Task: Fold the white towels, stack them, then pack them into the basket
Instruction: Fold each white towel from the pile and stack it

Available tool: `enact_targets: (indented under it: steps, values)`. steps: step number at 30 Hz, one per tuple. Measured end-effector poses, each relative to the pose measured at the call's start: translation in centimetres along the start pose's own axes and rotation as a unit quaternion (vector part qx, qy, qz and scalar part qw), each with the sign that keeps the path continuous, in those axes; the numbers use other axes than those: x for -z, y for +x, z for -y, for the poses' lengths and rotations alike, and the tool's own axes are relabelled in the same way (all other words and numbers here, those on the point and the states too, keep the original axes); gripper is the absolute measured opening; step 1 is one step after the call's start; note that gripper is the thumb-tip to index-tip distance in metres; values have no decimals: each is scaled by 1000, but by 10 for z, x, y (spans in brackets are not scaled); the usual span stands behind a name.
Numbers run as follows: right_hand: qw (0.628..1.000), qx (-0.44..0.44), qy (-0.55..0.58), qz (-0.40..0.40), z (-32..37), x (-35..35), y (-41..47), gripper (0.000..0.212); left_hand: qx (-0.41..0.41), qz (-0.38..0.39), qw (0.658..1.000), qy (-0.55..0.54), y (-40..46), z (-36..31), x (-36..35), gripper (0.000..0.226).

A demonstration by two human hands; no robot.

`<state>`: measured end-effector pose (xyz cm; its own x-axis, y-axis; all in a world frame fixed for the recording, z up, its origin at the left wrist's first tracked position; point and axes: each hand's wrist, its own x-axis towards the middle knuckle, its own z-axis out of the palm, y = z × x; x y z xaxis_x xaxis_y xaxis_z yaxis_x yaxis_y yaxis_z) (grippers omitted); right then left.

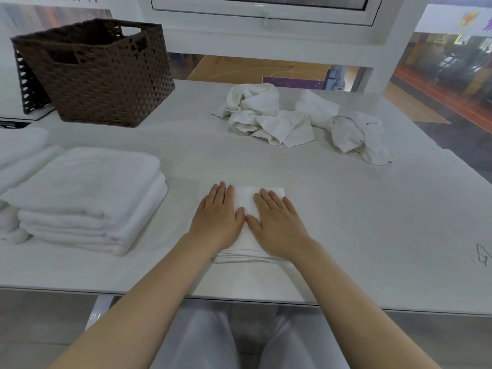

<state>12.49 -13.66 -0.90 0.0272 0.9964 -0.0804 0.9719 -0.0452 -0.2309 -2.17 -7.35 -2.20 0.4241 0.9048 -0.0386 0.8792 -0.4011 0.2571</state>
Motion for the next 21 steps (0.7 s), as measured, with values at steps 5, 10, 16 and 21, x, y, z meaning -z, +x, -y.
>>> enact_targets:
  steps: [5, 10, 16, 21]
  values:
    - [998, -33, 44, 7, -13, -1, -2, 74, -3, 14, 1000, -10, 1, -1, 1, 65]
    - [998, -22, 44, -28, -14, 2, 4, 57, -26, -7, 999, 20, 1, 4, 10, 62]
    - [992, -59, 110, -16, -26, 42, 31, 42, 3, 105, 992, -74, 30, 14, 46, 48]
    - [983, -74, 103, 132, -38, 69, 48, 59, -6, 211, 977, -36, 39, 18, 77, 50]
